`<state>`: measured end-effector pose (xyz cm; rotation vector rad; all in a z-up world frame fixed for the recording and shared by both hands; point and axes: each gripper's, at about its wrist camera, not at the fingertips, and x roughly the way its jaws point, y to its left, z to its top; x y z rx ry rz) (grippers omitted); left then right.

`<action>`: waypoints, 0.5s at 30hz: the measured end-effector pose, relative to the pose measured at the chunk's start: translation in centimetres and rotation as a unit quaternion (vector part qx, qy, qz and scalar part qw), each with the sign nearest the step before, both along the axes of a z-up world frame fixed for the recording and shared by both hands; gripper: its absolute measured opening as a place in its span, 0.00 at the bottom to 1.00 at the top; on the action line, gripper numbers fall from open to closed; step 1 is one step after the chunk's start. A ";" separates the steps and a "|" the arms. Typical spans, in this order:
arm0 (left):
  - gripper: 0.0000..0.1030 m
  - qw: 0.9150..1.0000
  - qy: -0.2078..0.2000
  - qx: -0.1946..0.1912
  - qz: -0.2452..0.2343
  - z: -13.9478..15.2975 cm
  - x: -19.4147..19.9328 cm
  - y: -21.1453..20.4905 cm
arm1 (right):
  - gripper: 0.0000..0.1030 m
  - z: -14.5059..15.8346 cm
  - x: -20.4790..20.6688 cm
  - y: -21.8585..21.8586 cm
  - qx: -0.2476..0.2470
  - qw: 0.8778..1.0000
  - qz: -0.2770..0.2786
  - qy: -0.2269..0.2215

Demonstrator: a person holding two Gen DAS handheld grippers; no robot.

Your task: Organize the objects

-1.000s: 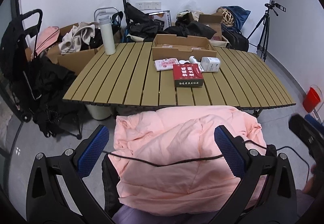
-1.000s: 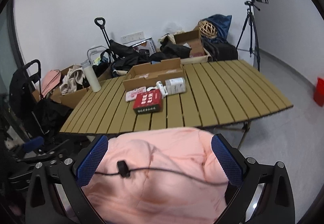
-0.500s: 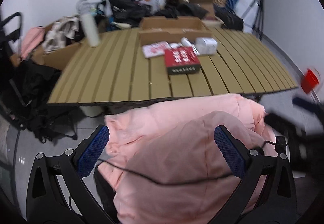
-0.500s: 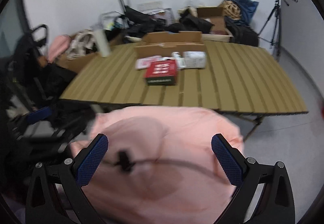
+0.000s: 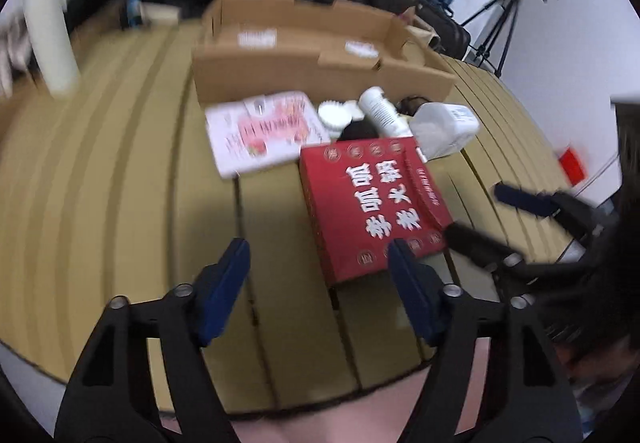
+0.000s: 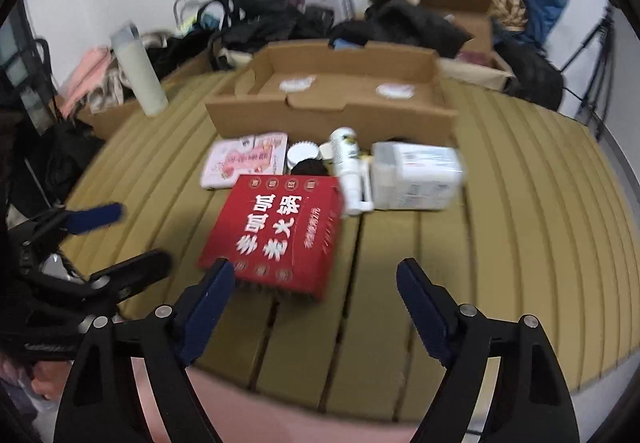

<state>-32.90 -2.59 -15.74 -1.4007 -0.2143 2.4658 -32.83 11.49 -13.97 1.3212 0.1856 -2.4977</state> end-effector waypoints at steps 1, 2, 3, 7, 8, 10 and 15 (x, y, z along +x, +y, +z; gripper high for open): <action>0.64 1.000 -0.008 0.010 0.012 -0.9 -0.5 -0.3 | 0.73 -0.6 -0.2 -0.2 0.002 1.000 0.006 -0.002; 0.64 1.000 -0.012 0.011 0.017 -1.3 -0.8 -0.3 | 0.71 -1.3 -0.4 -0.5 0.002 1.000 0.010 -0.007; 0.64 1.000 -0.017 0.011 0.016 -1.9 -1.1 0.0 | 0.68 -2.1 -1.0 -0.5 0.004 1.000 0.007 -0.018; 0.59 0.999 -0.018 0.031 -0.011 -2.9 -1.0 1.8 | 0.47 -3.3 -1.6 1.1 -0.053 0.998 -0.011 -0.044; 0.52 0.999 -0.010 0.033 -0.014 -2.7 -0.7 2.4 | 0.39 -3.5 -1.7 1.4 -0.074 0.996 -0.013 -0.053; 0.40 1.000 -0.004 0.026 -0.016 -2.1 -0.5 3.3 | 0.31 -3.5 -1.7 2.0 -0.089 0.994 -0.025 -0.059; 0.39 1.000 0.028 0.012 -0.007 0.7 1.6 3.9 | 0.25 -1.2 0.0 2.5 -0.098 0.994 -0.022 -0.048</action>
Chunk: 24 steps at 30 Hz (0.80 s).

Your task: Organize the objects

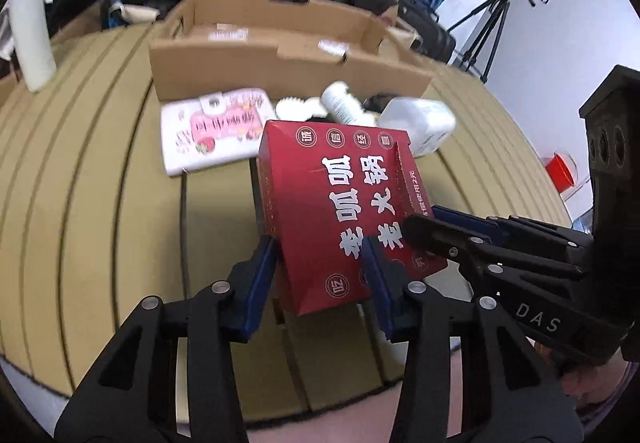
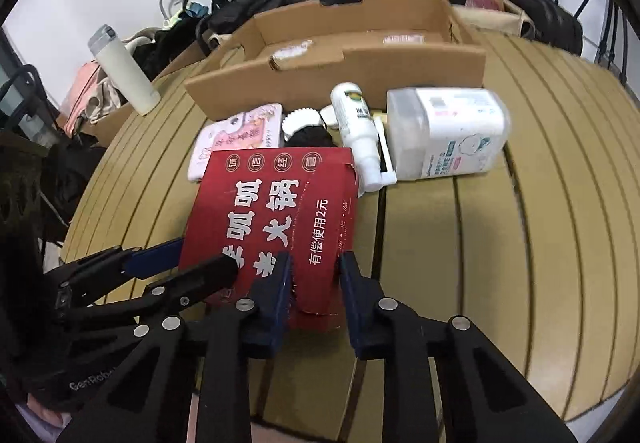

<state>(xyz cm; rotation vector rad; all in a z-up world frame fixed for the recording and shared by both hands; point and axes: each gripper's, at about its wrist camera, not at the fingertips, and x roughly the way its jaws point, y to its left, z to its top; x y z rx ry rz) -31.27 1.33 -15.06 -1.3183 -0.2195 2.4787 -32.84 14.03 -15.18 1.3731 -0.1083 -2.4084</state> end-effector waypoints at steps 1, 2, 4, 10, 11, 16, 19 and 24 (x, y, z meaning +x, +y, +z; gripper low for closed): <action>0.39 1.000 0.005 0.006 0.001 0.8 0.4 -0.1 | 0.25 0.6 0.2 0.1 -0.003 1.000 0.000 0.003; 0.39 1.000 0.010 0.014 0.003 1.8 0.7 -0.3 | 0.25 1.4 0.6 0.3 -0.010 1.000 -0.001 0.009; 0.39 0.999 0.028 0.022 0.000 4.0 0.5 -0.4 | 0.25 3.6 0.8 0.6 -0.020 1.000 -0.002 0.023; 0.39 0.996 0.087 0.003 -0.013 11.1 -4.7 0.0 | 0.25 10.4 -3.9 -0.2 -0.015 0.998 0.017 0.057; 0.39 0.996 0.086 0.005 -0.011 11.8 -6.5 -0.4 | 0.25 11.3 -5.1 -0.4 -0.017 0.998 0.020 0.064; 0.39 0.998 0.066 0.013 -0.003 11.9 -16.6 -3.1 | 0.26 13.4 -13.9 -3.4 0.003 0.996 0.036 0.079; 0.39 0.999 0.039 0.003 0.005 9.3 -21.9 -4.4 | 0.26 11.2 -20.0 -5.1 -0.005 0.999 0.022 0.044; 0.35 0.997 0.020 -0.059 0.037 4.6 -27.8 -5.7 | 0.25 5.3 -27.5 -8.3 0.002 1.000 0.017 0.002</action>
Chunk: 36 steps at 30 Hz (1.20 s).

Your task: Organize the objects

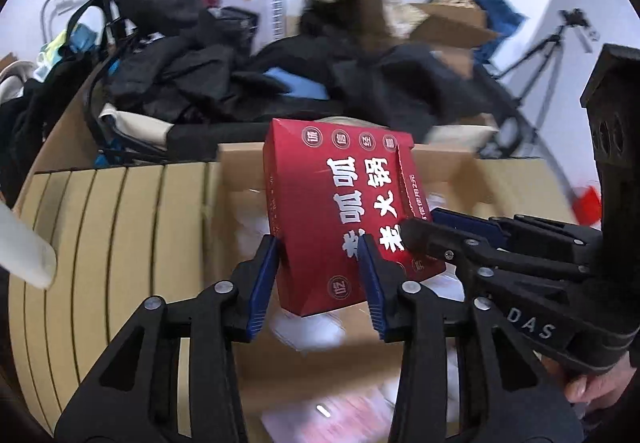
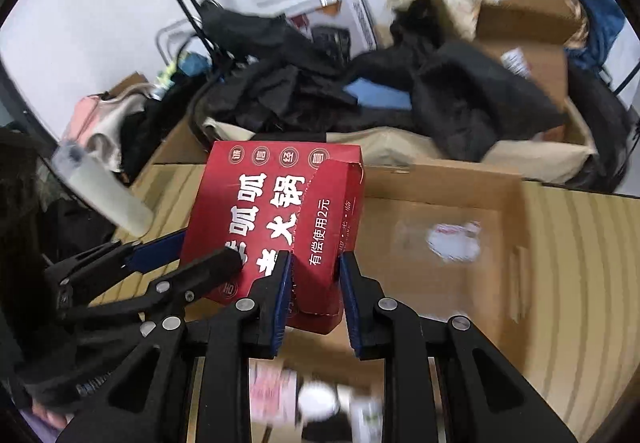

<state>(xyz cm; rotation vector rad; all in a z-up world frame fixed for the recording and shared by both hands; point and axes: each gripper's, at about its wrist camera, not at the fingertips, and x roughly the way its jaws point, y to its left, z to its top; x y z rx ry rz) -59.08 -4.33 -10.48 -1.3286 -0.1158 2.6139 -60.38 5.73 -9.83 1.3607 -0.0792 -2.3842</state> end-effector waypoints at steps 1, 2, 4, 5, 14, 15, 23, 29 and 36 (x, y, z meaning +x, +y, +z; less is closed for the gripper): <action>0.35 1.000 -0.002 -0.005 0.009 -0.9 -0.6 -0.4 | 0.25 -1.3 -1.2 -0.6 0.000 1.000 0.002 -0.004; 0.37 1.000 -0.013 -0.014 0.024 -2.0 -1.5 -0.8 | 0.25 -2.5 -2.2 -1.2 -0.006 1.000 0.007 -0.014; 0.45 0.998 -0.038 -0.034 0.032 -3.9 -2.4 -0.9 | 0.25 -5.4 -4.4 -2.1 -0.005 0.998 0.009 -0.055; 0.58 0.997 -0.040 -0.052 0.032 -4.7 -2.6 -0.8 | 0.25 -6.5 -5.2 -2.1 -0.003 0.997 0.009 -0.074; 1.00 0.995 -0.042 -0.083 0.024 -5.5 -1.2 0.1 | 0.92 -6.9 -5.0 4.8 0.077 0.995 -0.058 -0.011; 1.00 0.995 -0.041 -0.086 0.017 -5.4 -1.1 0.4 | 0.92 -7.0 -5.0 5.5 0.080 0.995 -0.060 -0.014; 1.00 0.996 0.021 -0.079 0.039 1.4 4.8 0.0 | 0.92 -2.0 -1.3 4.9 0.110 0.993 -0.023 0.036; 1.00 0.987 0.117 -0.095 0.059 13.0 17.3 -1.3 | 0.92 9.6 9.1 8.6 0.036 0.995 -0.001 0.088; 1.00 0.978 0.152 -0.112 0.090 19.7 32.7 -2.2 | 0.92 18.7 28.2 13.0 0.034 0.984 0.031 0.170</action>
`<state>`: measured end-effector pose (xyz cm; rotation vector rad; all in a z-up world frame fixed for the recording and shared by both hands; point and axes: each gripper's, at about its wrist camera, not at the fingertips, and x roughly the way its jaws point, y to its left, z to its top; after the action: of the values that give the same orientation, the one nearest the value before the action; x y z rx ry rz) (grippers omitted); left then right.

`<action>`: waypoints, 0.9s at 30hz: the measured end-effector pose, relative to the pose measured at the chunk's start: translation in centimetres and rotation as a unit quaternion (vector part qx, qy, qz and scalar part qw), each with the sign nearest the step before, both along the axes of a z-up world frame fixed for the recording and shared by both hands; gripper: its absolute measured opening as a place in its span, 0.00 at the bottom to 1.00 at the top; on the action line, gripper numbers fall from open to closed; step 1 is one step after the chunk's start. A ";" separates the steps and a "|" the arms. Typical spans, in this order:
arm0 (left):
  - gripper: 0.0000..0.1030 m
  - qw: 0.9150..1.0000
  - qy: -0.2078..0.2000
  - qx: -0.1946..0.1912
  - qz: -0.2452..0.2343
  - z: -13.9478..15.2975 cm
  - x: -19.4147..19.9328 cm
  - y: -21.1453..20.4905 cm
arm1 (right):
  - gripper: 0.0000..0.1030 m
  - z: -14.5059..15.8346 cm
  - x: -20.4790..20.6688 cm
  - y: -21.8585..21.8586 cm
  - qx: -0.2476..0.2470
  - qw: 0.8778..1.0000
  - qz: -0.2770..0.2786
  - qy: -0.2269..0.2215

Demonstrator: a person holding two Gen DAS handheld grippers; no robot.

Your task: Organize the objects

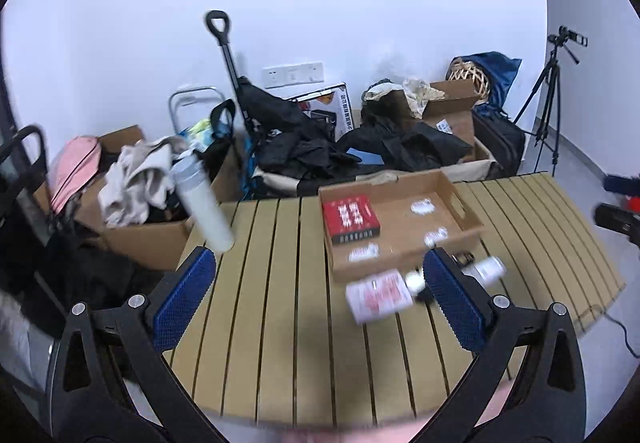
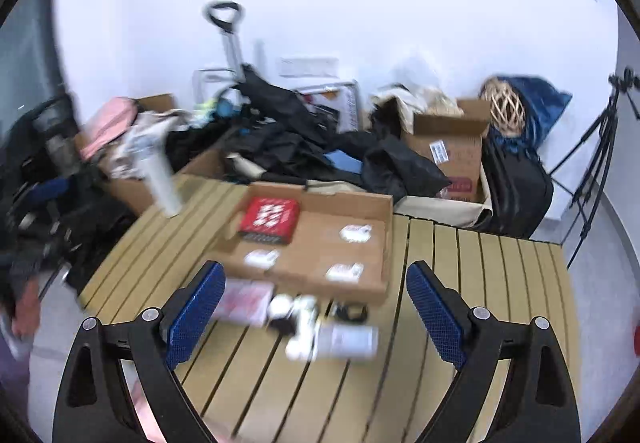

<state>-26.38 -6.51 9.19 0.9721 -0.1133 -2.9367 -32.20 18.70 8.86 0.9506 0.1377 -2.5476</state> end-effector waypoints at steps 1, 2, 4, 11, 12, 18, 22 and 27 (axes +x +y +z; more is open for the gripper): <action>1.00 1.000 -0.002 0.004 0.002 0.1 1.6 0.0 | 0.92 0.4 2.1 0.7 -0.005 1.000 -0.001 0.003; 1.00 1.000 -0.003 0.010 0.002 0.0 3.5 0.1 | 0.92 0.7 4.5 1.3 -0.011 1.000 0.000 0.010; 1.00 1.000 -0.001 0.015 -0.010 -0.2 6.6 0.4 | 0.92 1.2 9.4 2.5 -0.010 0.999 0.010 0.031; 1.00 0.997 0.005 0.075 -0.004 -2.0 14.8 1.0 | 0.92 -2.8 17.1 5.2 -0.033 0.999 0.003 -0.043; 1.00 0.997 0.003 0.082 -0.004 -2.2 15.4 1.1 | 0.92 -4.0 17.3 5.4 -0.051 0.997 0.007 -0.063; 1.00 0.997 -0.014 0.075 -0.013 -3.0 17.1 2.3 | 0.92 -7.5 18.7 4.3 -0.046 0.996 -0.023 -0.079; 1.00 0.997 -0.021 0.074 -0.018 -3.7 17.0 2.7 | 0.92 -7.4 19.1 3.9 -0.028 0.997 -0.045 -0.060; 1.00 0.996 -0.041 0.074 -0.011 -5.3 15.0 2.3 | 0.87 -8.2 17.9 4.4 -0.034 0.996 -0.032 -0.071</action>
<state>-11.40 -4.22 3.85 1.1191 0.0937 -2.9614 -14.34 23.06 0.62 1.1222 -0.0212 -2.5147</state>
